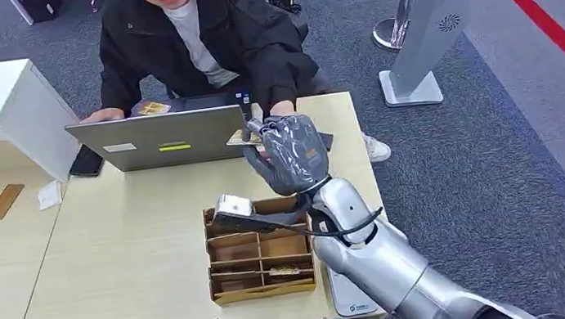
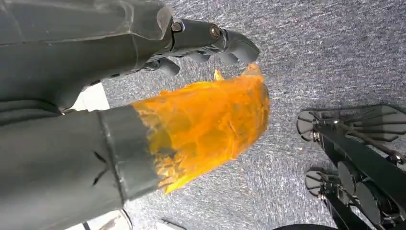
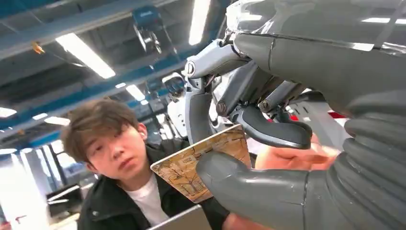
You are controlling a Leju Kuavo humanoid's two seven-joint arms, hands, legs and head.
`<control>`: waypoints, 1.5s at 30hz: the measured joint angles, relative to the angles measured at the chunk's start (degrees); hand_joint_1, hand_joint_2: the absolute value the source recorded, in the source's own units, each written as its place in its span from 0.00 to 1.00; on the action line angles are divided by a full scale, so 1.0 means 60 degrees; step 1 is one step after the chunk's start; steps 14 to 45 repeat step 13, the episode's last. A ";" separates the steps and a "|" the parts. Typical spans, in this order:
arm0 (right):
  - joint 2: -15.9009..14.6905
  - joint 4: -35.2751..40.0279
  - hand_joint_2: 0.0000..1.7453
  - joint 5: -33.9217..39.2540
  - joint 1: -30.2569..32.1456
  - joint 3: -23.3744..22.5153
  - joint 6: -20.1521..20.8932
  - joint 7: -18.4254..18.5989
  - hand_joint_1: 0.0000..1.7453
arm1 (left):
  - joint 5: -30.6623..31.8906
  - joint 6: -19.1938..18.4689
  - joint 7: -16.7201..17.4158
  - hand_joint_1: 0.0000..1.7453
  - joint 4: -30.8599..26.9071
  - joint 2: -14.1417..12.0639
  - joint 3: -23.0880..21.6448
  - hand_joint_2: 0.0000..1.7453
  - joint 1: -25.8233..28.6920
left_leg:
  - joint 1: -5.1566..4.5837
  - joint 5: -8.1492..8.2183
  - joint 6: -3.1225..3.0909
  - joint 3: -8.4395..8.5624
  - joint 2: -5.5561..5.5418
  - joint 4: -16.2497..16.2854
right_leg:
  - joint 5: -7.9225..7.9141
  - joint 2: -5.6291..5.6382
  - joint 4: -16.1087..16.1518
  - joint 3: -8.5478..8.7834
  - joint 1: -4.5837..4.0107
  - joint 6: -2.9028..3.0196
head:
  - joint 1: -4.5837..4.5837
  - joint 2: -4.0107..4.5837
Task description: Pass the card to the sensor for recognition and then transmit it.
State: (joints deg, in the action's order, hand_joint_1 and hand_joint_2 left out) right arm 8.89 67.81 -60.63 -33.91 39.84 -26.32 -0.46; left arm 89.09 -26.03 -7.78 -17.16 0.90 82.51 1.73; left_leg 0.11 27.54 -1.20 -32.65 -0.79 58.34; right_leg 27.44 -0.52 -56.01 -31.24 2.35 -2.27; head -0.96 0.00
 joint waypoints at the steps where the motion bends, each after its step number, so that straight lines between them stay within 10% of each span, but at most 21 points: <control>1: 0.0029 -0.0100 1.00 -0.0003 -0.0064 0.0026 0.0040 0.0048 0.68 | 0.0000 0.0033 0.0004 0.00 0.0037 -0.0037 -0.0022 0.00 -0.0002 | 0.0000 0.0000 0.0000 0.0000 0.0001 0.0000 | 0.0000 0.0000 0.0000 0.0000 0.0000 0.0000 | -0.0003 0.0000; 2: 0.0044 -0.0206 1.00 0.0000 -0.0114 0.0040 0.0095 0.0070 0.00 | 0.0000 0.0048 0.0007 0.00 0.0081 -0.0048 -0.0026 0.00 -0.0007 | 0.0000 0.0000 0.0000 0.0000 0.0001 0.0000 | 0.0000 0.0000 0.0000 0.0000 0.0000 0.0000 | -0.0003 0.0000; 7: 0.0179 -0.0730 1.00 0.0091 -0.0335 0.0193 0.0616 0.0416 0.00 | 0.0000 0.0149 0.0026 0.00 0.0274 -0.0149 -0.0033 0.00 -0.0025 | 0.0000 0.0000 0.0000 0.0000 -0.0002 0.0000 | 0.0000 -0.0002 0.0000 0.0000 0.0000 0.0000 | -0.0003 0.0000; 8: 0.0193 -0.0788 0.00 0.0091 -0.0344 0.0212 0.0616 0.0463 0.00 | 0.0000 0.0153 0.0029 0.00 0.0292 -0.0153 -0.0033 0.00 -0.0022 | 0.0000 0.0000 0.0000 0.0000 -0.0003 0.0000 | 0.0000 -0.0003 0.0000 0.0000 0.0000 0.0000 | -0.0003 0.0000; 45: 0.0219 -0.1065 0.00 0.0026 -0.0407 0.0306 0.0579 0.0573 0.00 | 0.0000 0.0168 0.0087 0.00 0.0412 -0.0193 -0.0033 0.00 -0.0032 | 0.0000 0.0000 0.0000 0.0001 -0.0001 0.0000 | 0.0000 -0.0002 0.0000 0.0000 0.0000 0.0000 | -0.0004 0.0000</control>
